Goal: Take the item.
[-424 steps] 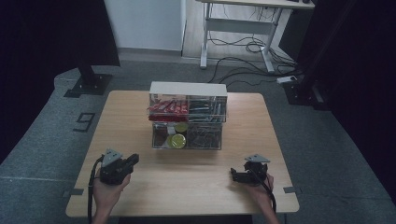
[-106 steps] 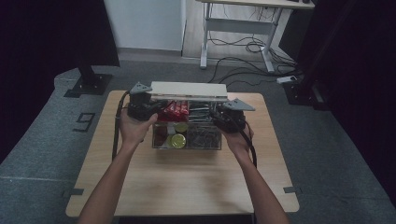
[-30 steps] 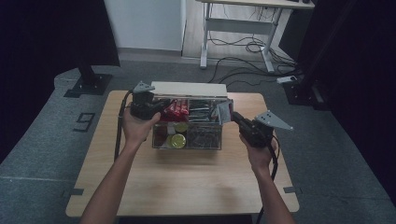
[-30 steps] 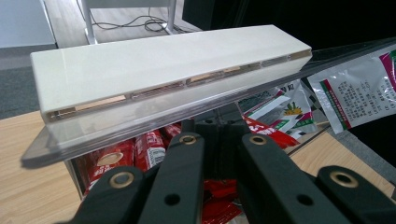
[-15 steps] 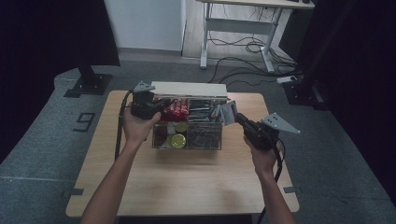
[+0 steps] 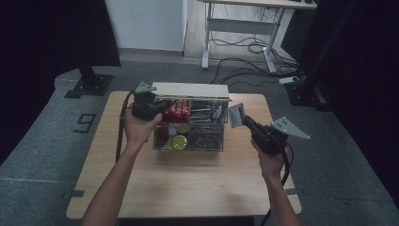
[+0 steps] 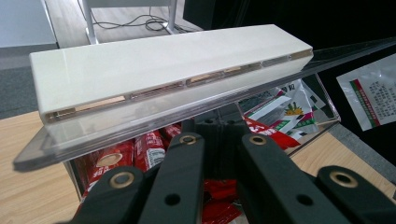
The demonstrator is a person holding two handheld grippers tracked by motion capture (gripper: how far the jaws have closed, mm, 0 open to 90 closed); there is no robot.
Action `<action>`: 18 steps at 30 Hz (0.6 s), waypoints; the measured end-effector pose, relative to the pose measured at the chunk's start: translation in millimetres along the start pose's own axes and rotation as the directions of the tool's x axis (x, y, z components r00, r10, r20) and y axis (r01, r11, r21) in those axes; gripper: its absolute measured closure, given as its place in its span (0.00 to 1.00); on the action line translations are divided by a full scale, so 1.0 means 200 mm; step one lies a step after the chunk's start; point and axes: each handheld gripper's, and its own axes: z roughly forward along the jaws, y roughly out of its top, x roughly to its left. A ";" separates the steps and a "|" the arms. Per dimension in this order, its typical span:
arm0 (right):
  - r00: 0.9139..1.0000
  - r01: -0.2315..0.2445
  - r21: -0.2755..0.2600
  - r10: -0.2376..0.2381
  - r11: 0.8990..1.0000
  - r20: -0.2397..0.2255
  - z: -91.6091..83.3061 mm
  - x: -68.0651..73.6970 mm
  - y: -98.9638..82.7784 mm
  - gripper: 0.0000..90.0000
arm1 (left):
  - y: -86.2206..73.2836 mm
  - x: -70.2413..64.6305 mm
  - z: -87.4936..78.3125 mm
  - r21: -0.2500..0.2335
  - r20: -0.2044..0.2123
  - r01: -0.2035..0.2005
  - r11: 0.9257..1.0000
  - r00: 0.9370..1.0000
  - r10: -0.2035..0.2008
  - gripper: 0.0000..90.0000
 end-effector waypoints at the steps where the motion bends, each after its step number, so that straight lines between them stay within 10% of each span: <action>1: 1.000 0.000 -0.001 0.000 1.000 0.001 0.00 0.00 0.00 0.99 | 0.00 0.00 0.00 0.000 -0.001 0.000 1.000 1.000 0.000 1.00; 18: 1.000 0.000 0.015 0.000 1.000 0.022 -0.03 -0.05 -0.03 0.99 | 0.00 -0.01 0.00 -0.002 0.004 -0.004 1.000 1.000 0.004 1.00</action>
